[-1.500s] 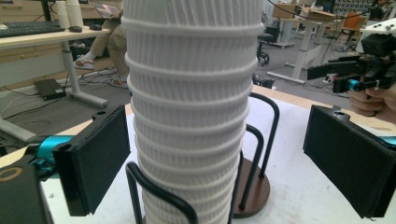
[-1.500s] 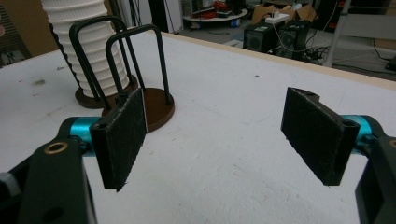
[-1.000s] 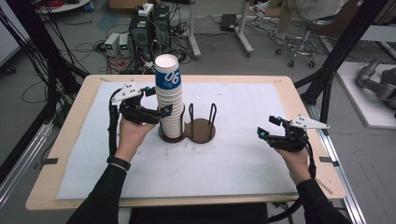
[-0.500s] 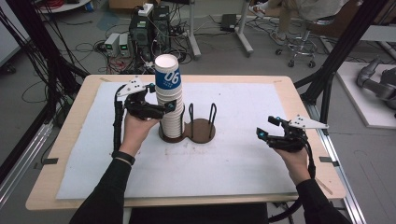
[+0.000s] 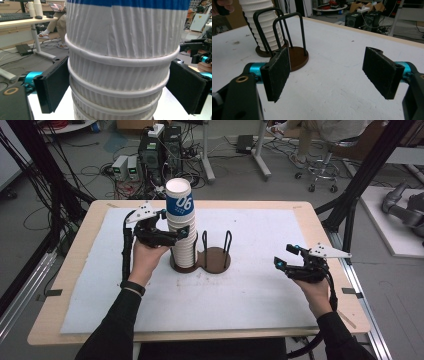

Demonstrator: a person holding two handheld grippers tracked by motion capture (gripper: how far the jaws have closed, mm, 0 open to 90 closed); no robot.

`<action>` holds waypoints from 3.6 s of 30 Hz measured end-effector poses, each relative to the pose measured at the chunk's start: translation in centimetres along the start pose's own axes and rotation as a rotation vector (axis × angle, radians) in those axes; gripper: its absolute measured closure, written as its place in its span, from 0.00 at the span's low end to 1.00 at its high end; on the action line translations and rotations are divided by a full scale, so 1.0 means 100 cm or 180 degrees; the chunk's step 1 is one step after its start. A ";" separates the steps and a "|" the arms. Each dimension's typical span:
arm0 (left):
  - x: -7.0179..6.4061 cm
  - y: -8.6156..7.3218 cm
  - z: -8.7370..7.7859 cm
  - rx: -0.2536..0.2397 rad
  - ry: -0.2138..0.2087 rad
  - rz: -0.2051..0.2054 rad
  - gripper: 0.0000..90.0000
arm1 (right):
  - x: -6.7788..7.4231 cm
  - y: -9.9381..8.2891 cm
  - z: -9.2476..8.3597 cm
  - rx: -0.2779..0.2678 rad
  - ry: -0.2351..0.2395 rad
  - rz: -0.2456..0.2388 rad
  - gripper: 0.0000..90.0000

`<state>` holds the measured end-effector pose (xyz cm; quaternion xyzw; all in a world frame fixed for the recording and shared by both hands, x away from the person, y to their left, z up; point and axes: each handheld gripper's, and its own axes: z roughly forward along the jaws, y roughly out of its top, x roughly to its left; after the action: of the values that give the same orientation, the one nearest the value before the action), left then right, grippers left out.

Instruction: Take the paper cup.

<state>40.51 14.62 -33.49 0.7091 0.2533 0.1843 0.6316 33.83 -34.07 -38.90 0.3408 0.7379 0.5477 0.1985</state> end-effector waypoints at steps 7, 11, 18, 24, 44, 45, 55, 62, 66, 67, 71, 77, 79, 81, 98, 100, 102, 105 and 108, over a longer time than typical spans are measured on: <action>0.000 0.000 0.000 -0.0001 0.0000 -0.0002 0.12 | 0.009 0.011 0.003 -0.0041 0.0168 -0.0094 0.28; 0.000 0.001 0.000 0.0008 0.0000 -0.0008 0.12 | 0.015 0.019 0.007 -0.0033 0.0280 -0.0127 0.29; 0.000 0.001 0.000 0.0022 -0.0001 -0.0008 0.12 | 0.025 0.038 0.015 -0.0077 0.0422 -0.0233 0.30; 0.000 0.001 0.000 0.0022 -0.0004 -0.0007 0.12 | 0.030 0.055 0.023 -0.0148 0.0505 -0.0254 0.30; 0.000 0.002 0.001 0.0033 0.0013 -0.0014 0.12 | 0.049 0.128 0.064 -0.0272 0.0809 -0.0366 0.30; 0.000 0.002 0.001 0.0032 0.0014 -0.0016 0.12 | 0.052 0.135 0.069 -0.0290 0.0823 -0.0381 0.30; 0.000 0.002 0.001 0.0040 0.0008 -0.0015 0.12 | 0.073 0.171 0.096 -0.0323 0.0958 -0.0484 0.29; 0.000 0.002 0.001 0.0036 0.0008 -0.0015 0.12 | 0.087 0.189 0.115 -0.0295 0.1100 -0.0492 0.27; 0.000 0.002 0.001 0.0042 0.0007 -0.0018 0.12 | 0.091 0.197 0.126 -0.0313 0.1173 -0.0435 0.25; 0.000 0.002 0.001 0.0042 0.0006 -0.0019 0.12 | 0.091 0.197 0.126 -0.0313 0.1173 -0.0435 0.25; 0.000 0.002 0.001 0.0047 0.0005 -0.0015 0.12 | 0.096 0.206 0.136 -0.0313 0.1247 -0.0359 0.24; 0.000 0.003 0.001 0.0054 0.0007 -0.0008 0.12 | 0.111 0.222 0.149 -0.0327 0.1336 -0.0351 0.24; 0.000 0.003 0.001 0.0052 0.0005 -0.0013 0.12 | 0.116 0.225 0.155 -0.0293 0.1349 -0.0358 0.24; 0.000 0.003 0.001 0.0055 0.0007 -0.0012 0.12 | 0.121 0.228 0.159 -0.0257 0.1348 -0.0362 0.24; 0.000 0.003 0.001 0.0051 0.0007 -0.0004 0.12 | 0.137 0.234 0.190 -0.0043 0.1186 -0.0168 0.28; 0.000 0.003 0.001 0.0050 0.0009 -0.0006 0.12 | 0.137 0.234 0.192 -0.0018 0.1192 -0.0158 0.29; 0.000 0.003 0.001 0.0047 0.0006 -0.0006 0.12 | 0.137 0.233 0.192 -0.0040 0.1221 -0.0139 0.32; 0.000 0.003 0.001 0.0053 0.0001 -0.0008 0.12 | 0.138 0.234 0.191 -0.0040 0.1212 -0.0145 0.33; 0.000 0.003 0.001 0.0049 0.0006 0.0001 0.12 | 0.137 0.234 0.191 -0.0070 0.1224 -0.0136 0.34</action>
<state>40.63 14.50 -33.22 0.7139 0.2552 0.1831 0.6259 43.78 -7.41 -21.85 0.2120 0.7632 0.6064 0.0692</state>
